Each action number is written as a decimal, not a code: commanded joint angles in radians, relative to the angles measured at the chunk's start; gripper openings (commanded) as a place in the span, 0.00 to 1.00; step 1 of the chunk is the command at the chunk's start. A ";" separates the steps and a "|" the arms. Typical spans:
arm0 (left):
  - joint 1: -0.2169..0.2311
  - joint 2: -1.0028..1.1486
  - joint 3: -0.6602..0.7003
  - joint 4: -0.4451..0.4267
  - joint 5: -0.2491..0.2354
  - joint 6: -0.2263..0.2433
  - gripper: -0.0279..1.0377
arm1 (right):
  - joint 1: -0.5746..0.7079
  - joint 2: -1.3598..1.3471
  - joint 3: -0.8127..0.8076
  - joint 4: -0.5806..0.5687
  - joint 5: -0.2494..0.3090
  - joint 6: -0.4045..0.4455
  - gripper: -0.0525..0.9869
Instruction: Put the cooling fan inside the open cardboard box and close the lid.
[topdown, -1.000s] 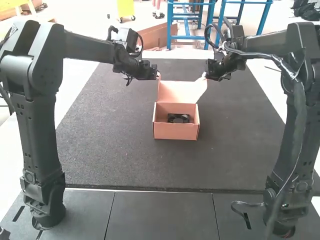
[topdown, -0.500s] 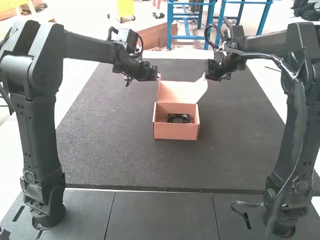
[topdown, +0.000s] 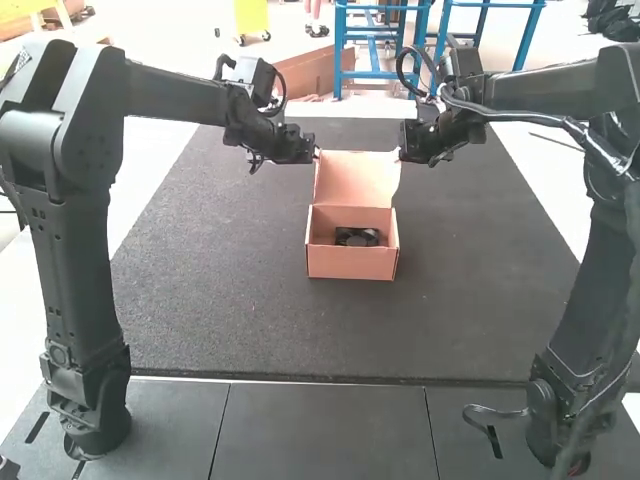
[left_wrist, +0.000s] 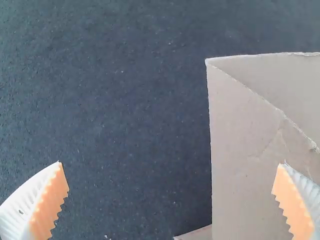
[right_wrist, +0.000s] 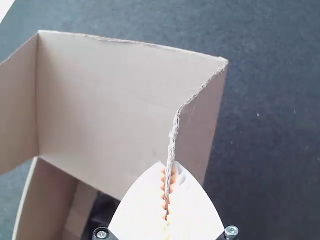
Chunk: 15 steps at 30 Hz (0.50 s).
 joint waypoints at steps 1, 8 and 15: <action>-0.013 -0.068 -0.015 0.004 0.015 -0.001 0.94 | 0.023 -0.045 -0.055 0.011 0.033 -0.005 0.04; -0.031 -0.094 -0.055 0.009 0.020 -0.001 0.94 | 0.050 -0.121 -0.164 0.084 0.093 -0.007 0.04; -0.043 -0.111 -0.104 0.023 0.026 -0.002 0.94 | 0.088 -0.195 -0.255 0.135 0.122 0.004 0.04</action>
